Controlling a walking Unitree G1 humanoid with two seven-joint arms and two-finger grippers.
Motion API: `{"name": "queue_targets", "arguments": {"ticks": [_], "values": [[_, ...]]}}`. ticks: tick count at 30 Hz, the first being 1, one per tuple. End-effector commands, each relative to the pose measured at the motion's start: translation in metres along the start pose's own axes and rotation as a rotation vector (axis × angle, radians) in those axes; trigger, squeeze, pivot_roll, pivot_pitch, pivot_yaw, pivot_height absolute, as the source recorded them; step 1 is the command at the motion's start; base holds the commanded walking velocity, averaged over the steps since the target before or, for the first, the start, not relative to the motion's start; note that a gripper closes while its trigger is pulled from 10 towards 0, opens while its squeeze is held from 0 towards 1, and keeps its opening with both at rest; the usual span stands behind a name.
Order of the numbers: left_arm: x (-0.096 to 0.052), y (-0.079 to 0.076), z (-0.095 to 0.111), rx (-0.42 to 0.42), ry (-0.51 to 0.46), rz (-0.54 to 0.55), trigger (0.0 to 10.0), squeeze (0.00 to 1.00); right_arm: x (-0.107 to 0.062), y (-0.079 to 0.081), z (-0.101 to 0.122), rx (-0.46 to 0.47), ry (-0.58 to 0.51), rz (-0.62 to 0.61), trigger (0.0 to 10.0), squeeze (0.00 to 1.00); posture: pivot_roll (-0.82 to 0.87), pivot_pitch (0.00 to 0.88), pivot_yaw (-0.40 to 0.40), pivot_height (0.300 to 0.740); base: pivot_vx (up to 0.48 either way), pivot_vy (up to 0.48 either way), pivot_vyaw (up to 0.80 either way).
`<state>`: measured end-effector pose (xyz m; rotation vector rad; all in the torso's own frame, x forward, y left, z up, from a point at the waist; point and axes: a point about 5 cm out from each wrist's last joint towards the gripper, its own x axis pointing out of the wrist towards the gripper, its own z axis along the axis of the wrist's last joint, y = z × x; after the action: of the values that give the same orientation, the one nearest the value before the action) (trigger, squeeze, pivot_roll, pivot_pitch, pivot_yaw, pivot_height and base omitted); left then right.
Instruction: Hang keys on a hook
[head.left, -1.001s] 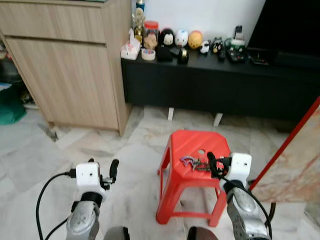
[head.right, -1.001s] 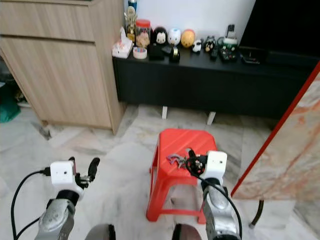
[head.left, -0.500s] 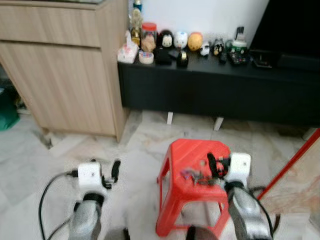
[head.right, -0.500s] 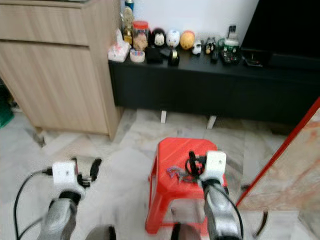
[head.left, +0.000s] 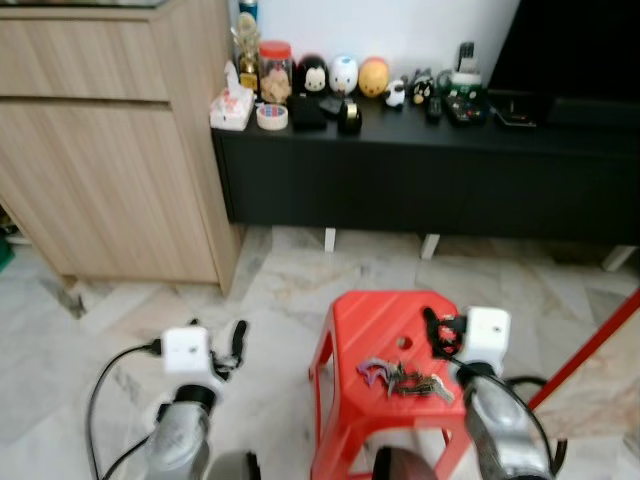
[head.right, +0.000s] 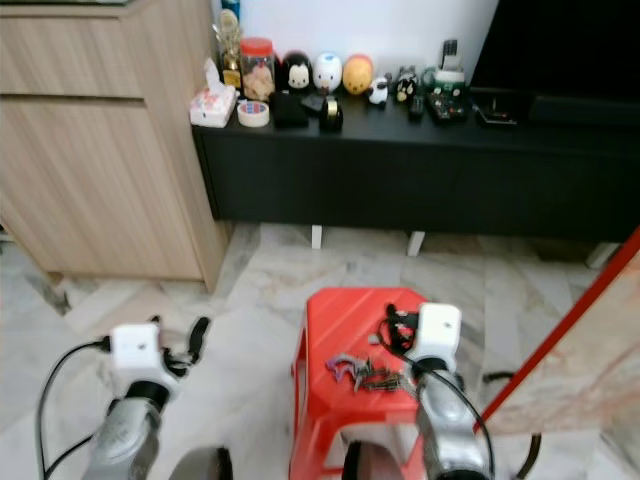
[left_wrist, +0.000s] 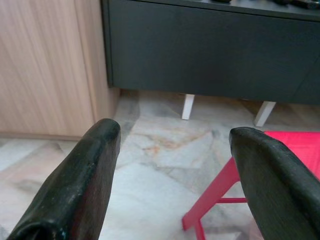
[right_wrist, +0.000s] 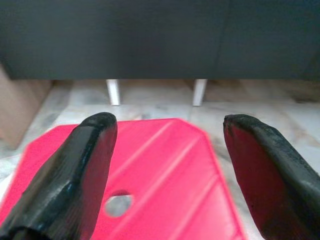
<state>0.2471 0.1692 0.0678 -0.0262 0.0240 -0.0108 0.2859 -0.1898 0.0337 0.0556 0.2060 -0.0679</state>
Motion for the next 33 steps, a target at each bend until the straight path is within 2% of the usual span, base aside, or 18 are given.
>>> {"name": "queue_targets", "arguments": {"ticks": [1,7,24,33], "values": [[-0.0012,0.0050,-0.0017,0.009,0.016,0.011,10.0,0.00,0.0024,0.0014,0.0005,0.010,0.006,0.002,10.0,0.00,0.09,0.000,-0.090,0.603,0.000,0.000,0.00],[-0.0014,0.0045,-0.0015,0.006,0.015,0.006,10.0,0.00,0.0035,-0.0001,0.0020,0.009,0.006,-0.001,10.0,0.00,0.09,0.000,-0.091,0.603,0.000,0.000,0.00],[-0.0031,0.0021,-0.0035,0.006,0.022,-0.007,10.0,0.00,0.0028,0.0018,-0.0044,0.002,0.033,-0.001,10.0,0.00,0.10,0.000,-0.090,0.603,0.262,0.000,0.00],[-0.0059,0.0001,-0.0081,0.003,0.039,-0.017,10.0,0.00,0.0025,-0.0008,-0.0064,-0.005,0.043,-0.009,10.0,0.00,0.09,0.000,-0.092,0.603,0.000,0.000,0.00]]}}
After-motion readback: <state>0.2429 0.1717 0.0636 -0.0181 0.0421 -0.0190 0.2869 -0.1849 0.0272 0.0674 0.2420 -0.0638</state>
